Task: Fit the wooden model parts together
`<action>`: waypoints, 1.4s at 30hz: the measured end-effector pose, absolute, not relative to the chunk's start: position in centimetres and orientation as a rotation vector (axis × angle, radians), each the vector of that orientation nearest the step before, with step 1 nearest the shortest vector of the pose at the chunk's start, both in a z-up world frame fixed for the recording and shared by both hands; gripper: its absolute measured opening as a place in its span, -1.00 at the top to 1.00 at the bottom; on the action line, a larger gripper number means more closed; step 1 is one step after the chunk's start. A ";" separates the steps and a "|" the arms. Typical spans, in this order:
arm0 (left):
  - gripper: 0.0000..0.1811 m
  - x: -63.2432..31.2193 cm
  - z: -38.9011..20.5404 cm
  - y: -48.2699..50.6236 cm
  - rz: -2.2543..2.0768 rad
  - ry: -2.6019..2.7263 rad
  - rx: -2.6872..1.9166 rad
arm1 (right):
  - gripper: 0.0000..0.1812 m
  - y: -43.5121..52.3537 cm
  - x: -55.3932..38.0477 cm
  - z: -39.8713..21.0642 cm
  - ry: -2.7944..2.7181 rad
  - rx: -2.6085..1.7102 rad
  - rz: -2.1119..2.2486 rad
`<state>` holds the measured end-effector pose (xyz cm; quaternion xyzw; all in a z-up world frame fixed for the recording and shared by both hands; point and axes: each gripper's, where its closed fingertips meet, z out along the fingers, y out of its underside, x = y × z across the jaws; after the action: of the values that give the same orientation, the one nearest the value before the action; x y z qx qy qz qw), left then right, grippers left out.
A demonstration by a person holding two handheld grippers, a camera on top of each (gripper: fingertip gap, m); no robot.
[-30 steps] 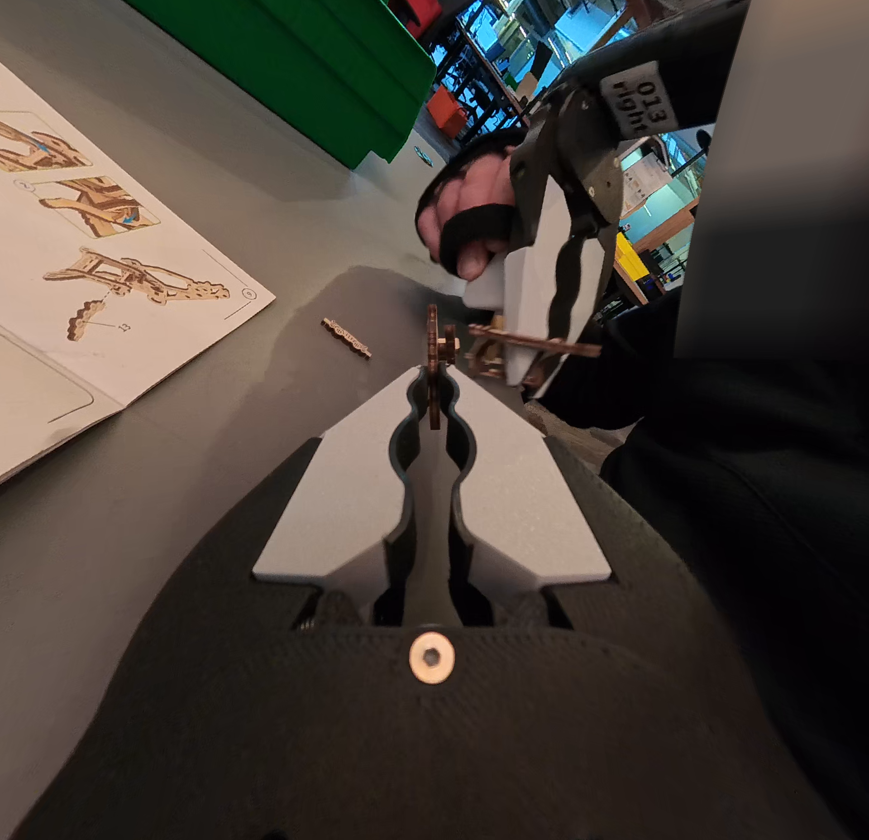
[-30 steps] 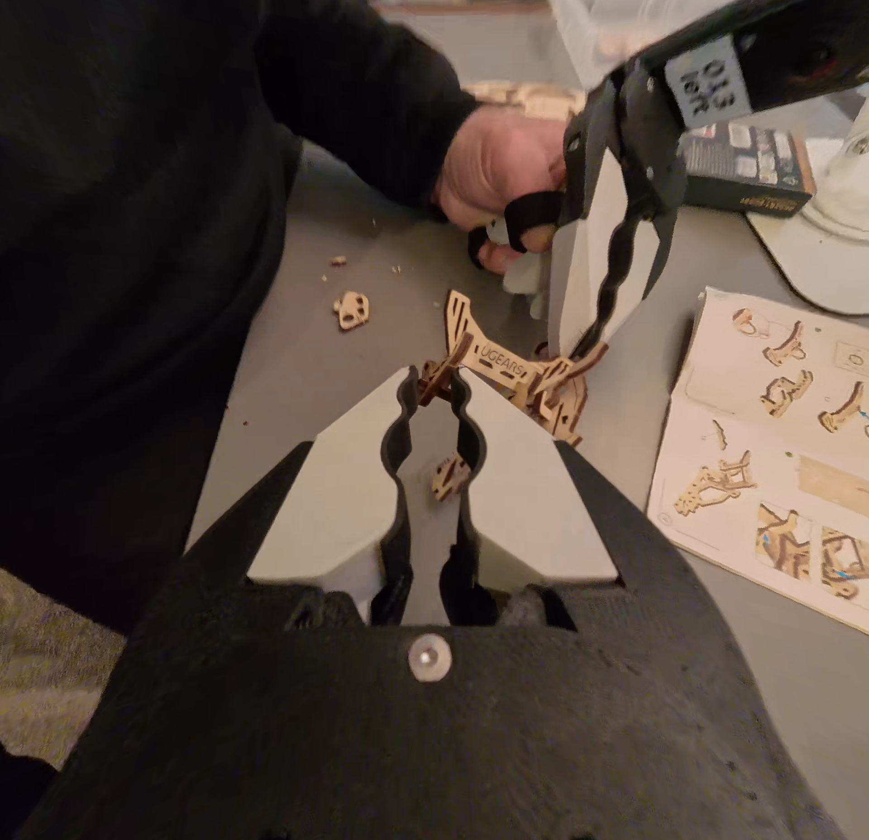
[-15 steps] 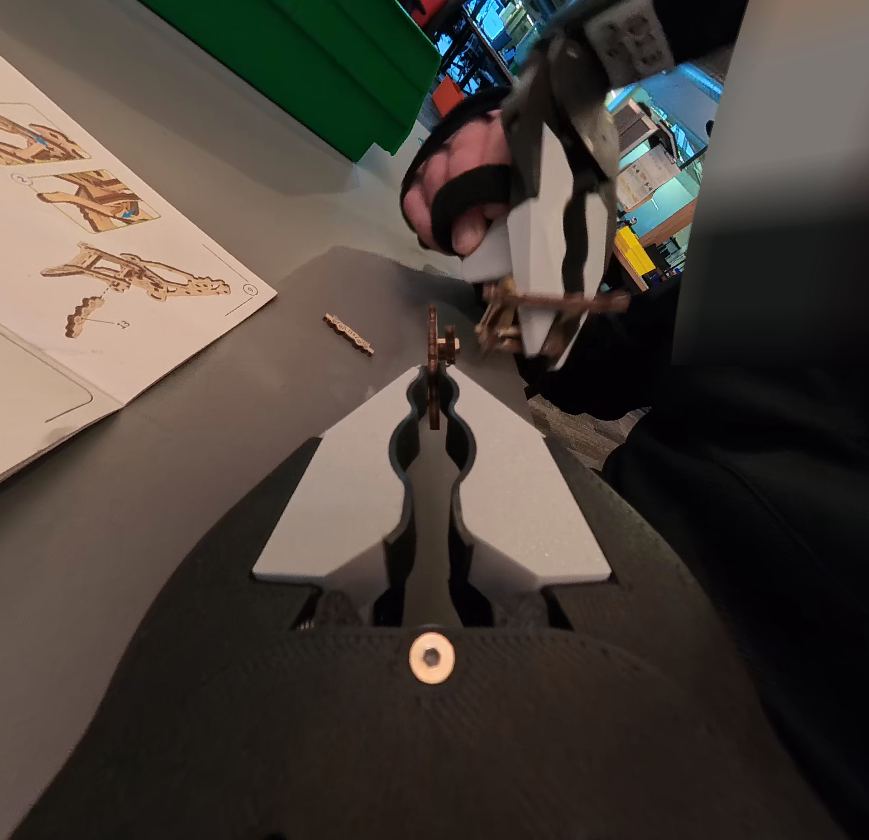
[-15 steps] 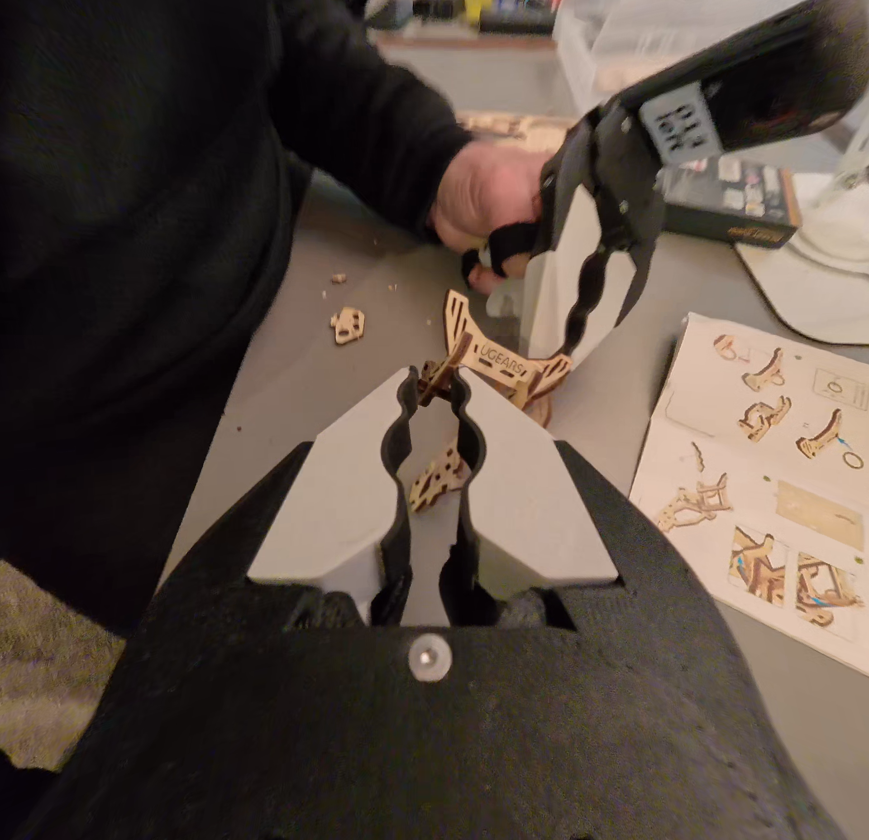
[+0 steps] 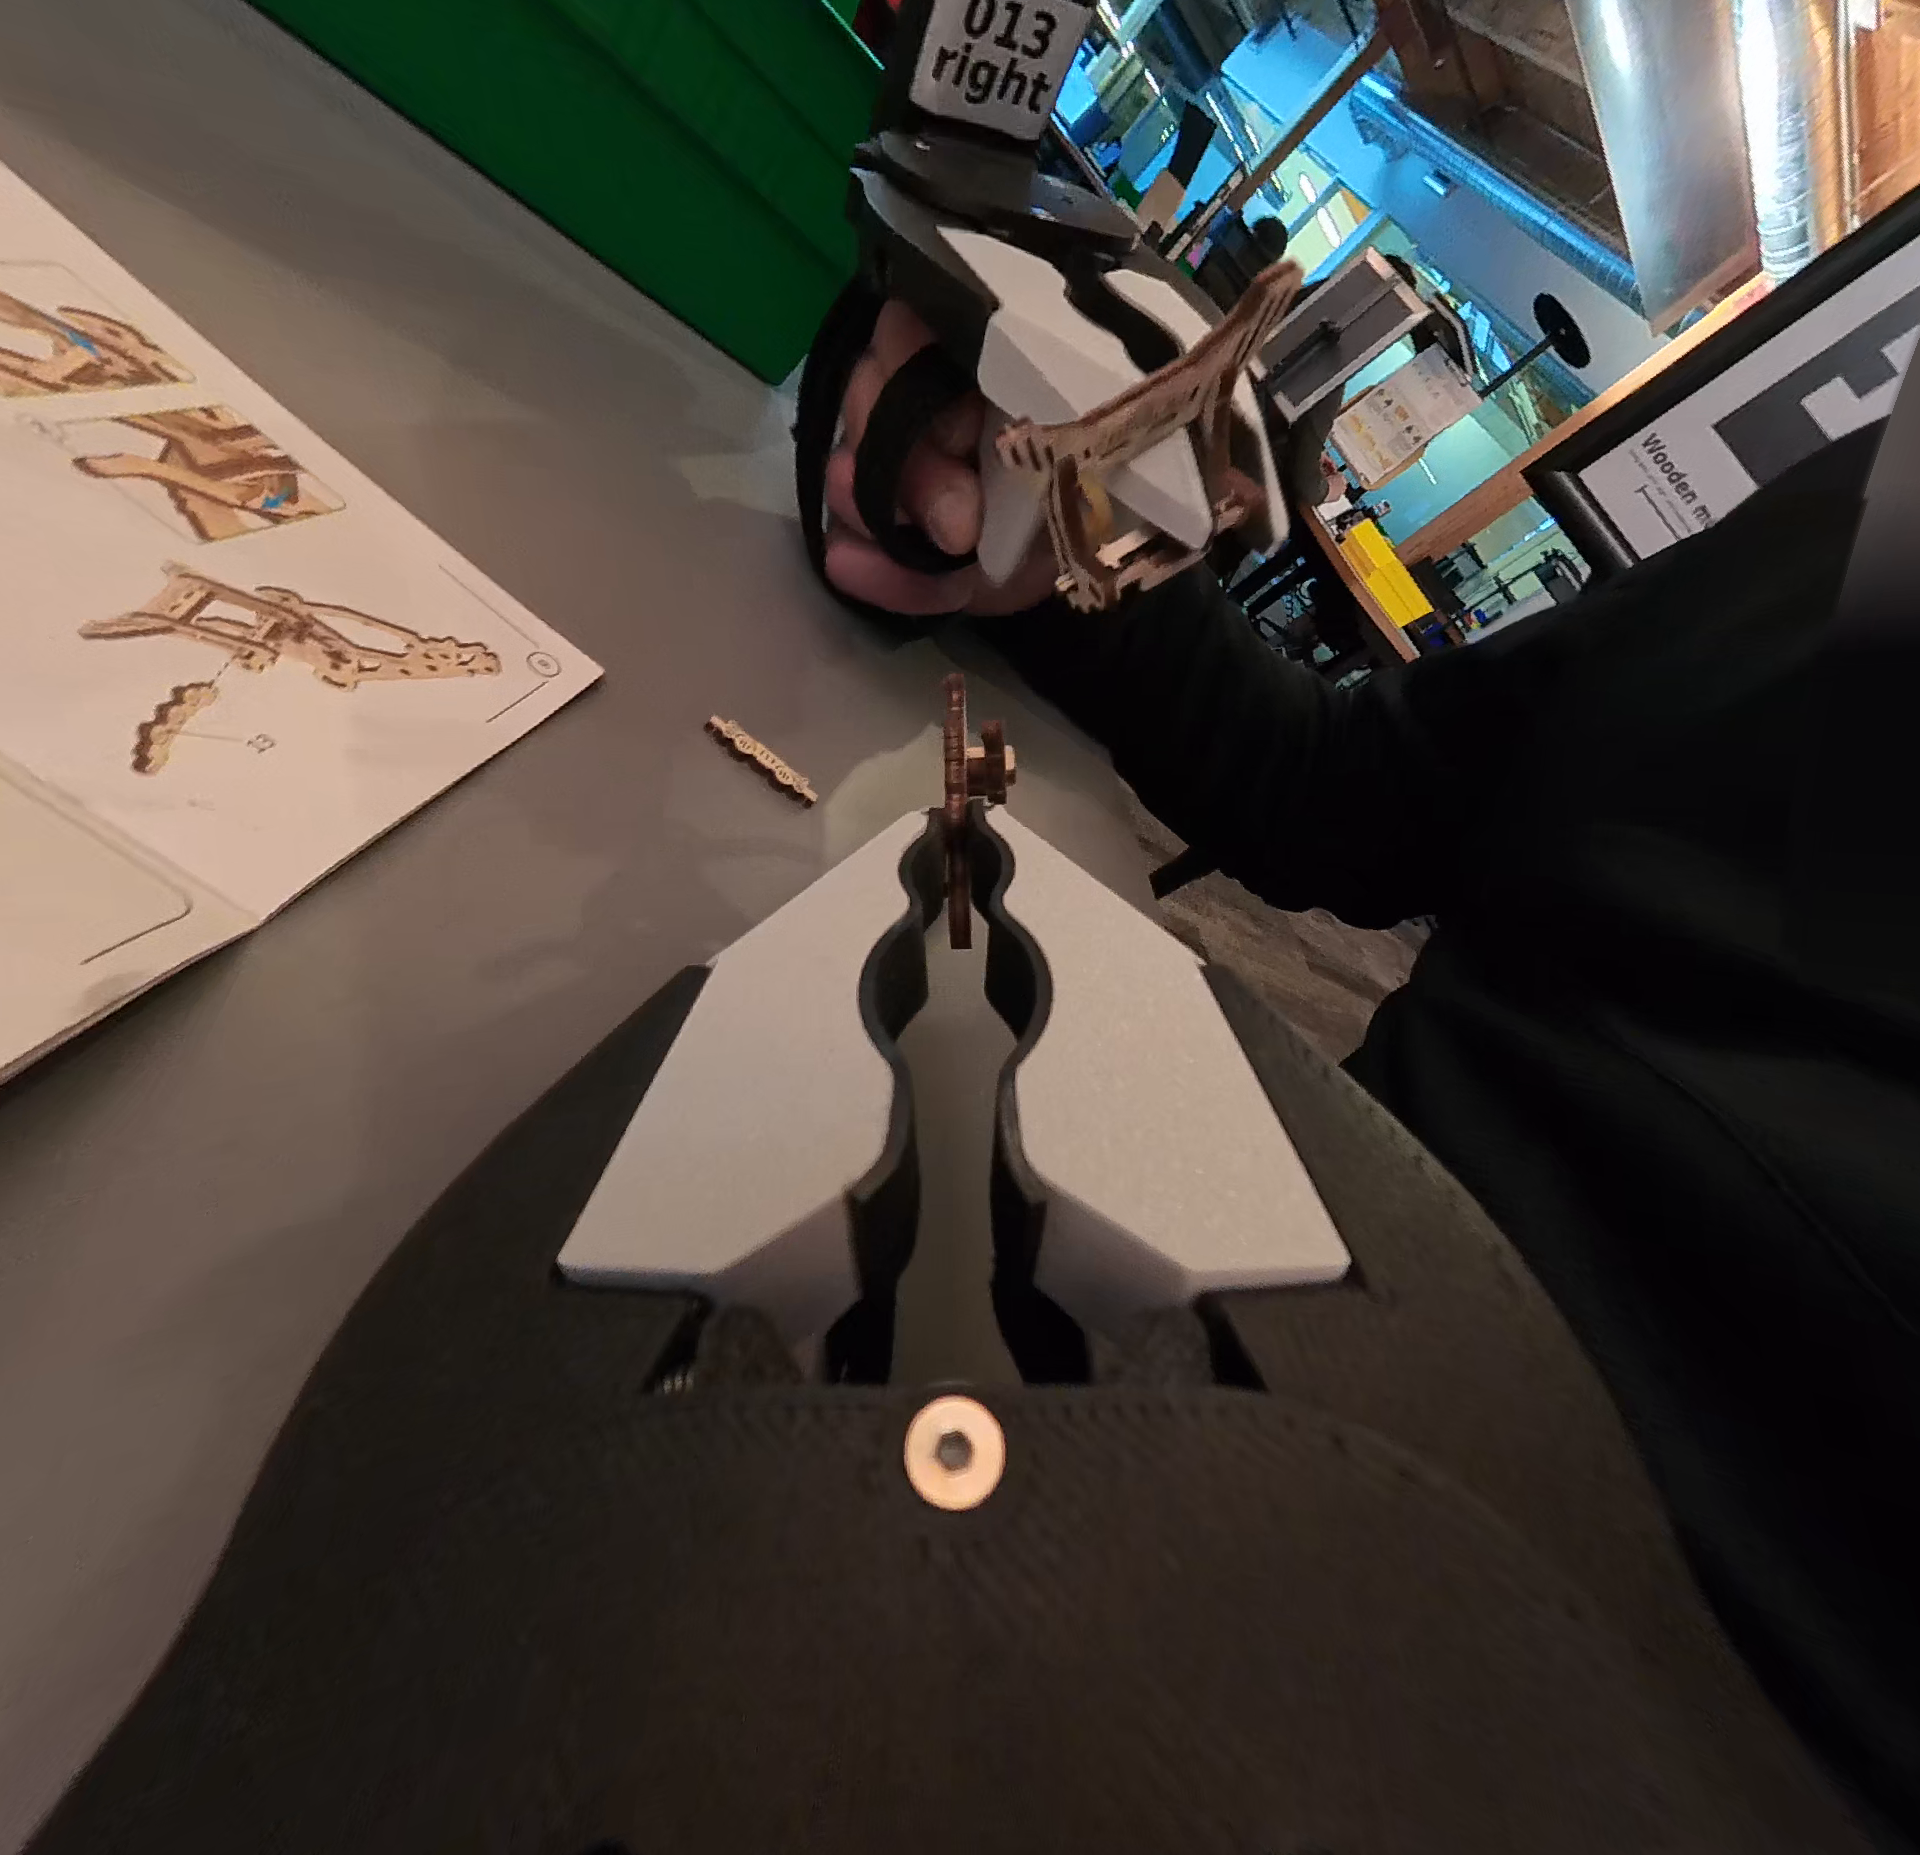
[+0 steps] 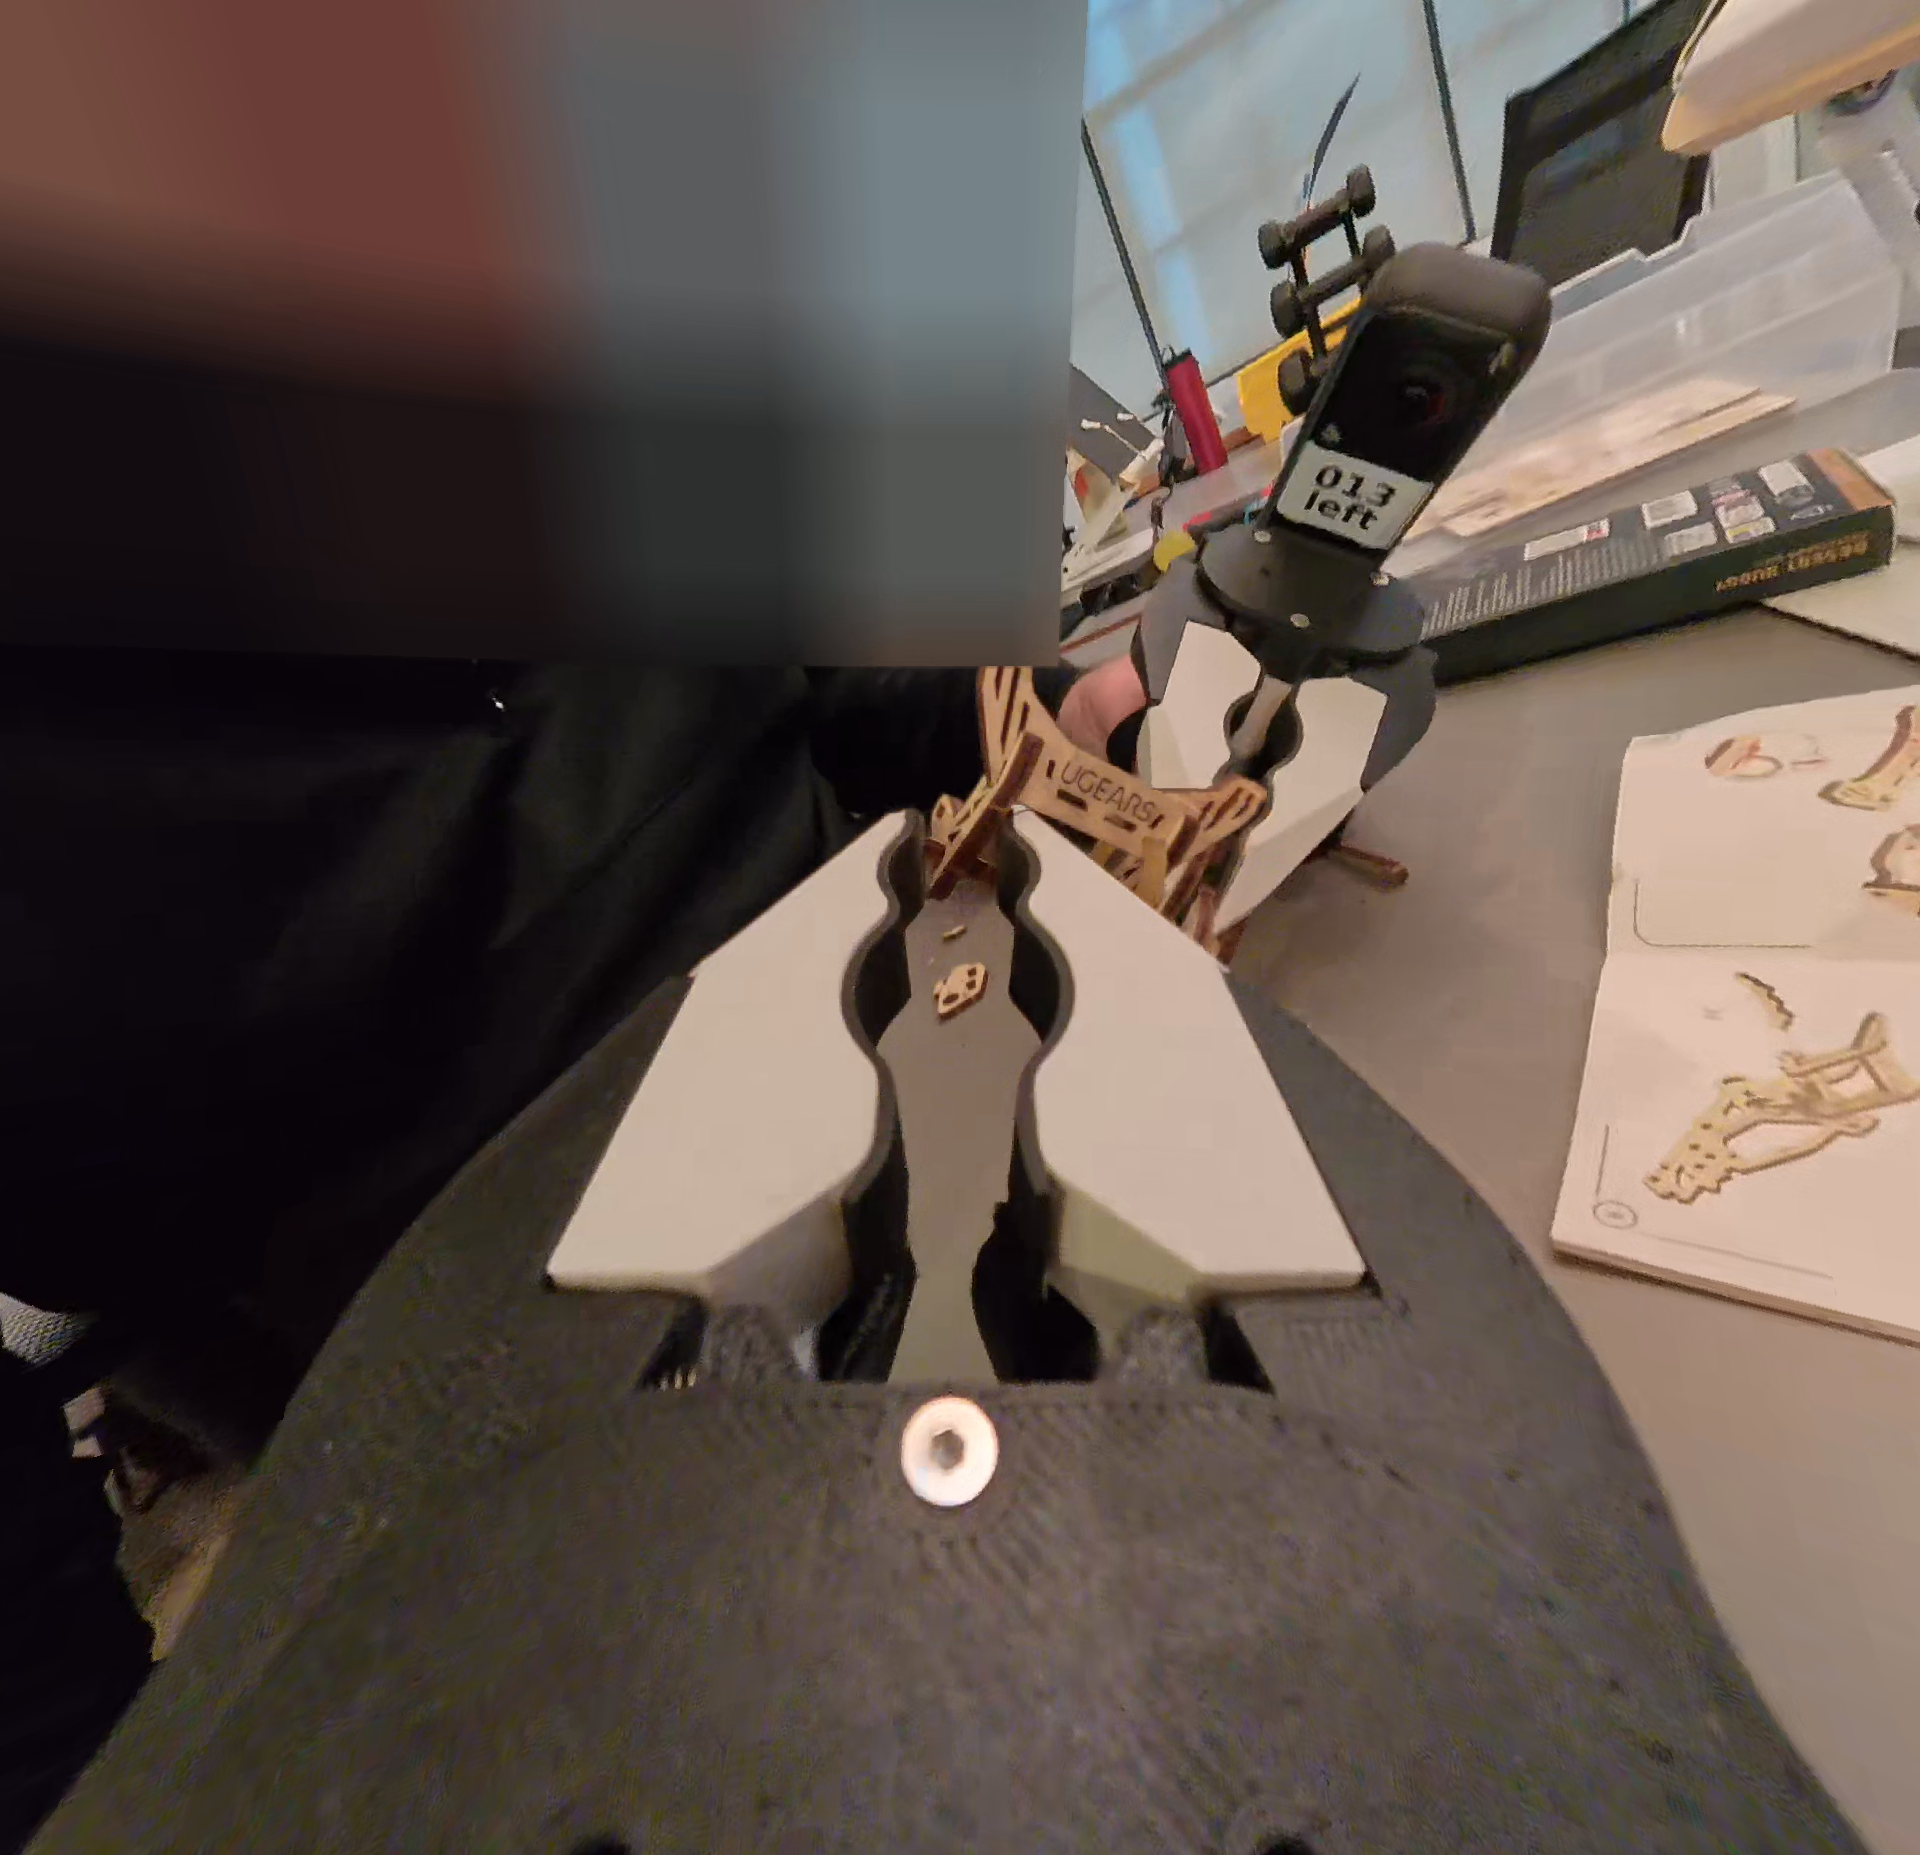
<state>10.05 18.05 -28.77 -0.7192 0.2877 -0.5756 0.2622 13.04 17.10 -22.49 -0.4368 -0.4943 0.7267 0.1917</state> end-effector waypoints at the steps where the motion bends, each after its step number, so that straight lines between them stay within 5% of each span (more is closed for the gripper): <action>1: 0.99 10.1 -28.8 18.0 -1.556 0.784 -1.949 | 0.89 17.2 12.9 -22.5 -1.380 -1.236 2.047; 19: 0.98 10.4 -30.6 18.6 -1.602 0.712 -2.119 | 0.89 18.3 11.3 -25.5 -1.236 -1.693 2.132; 35: 0.99 10.4 -30.0 18.3 -1.593 0.752 -2.055 | 0.89 15.9 11.4 -26.9 -1.781 -1.361 1.508; 42: 0.99 10.3 -29.4 18.1 -1.595 0.768 -2.004 | 0.89 15.5 11.6 -28.6 -2.096 -1.206 0.889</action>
<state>10.31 18.08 -29.41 -0.7291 0.2794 -0.5803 0.2315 11.63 15.46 -28.61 -0.4495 -0.7813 0.3313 0.2790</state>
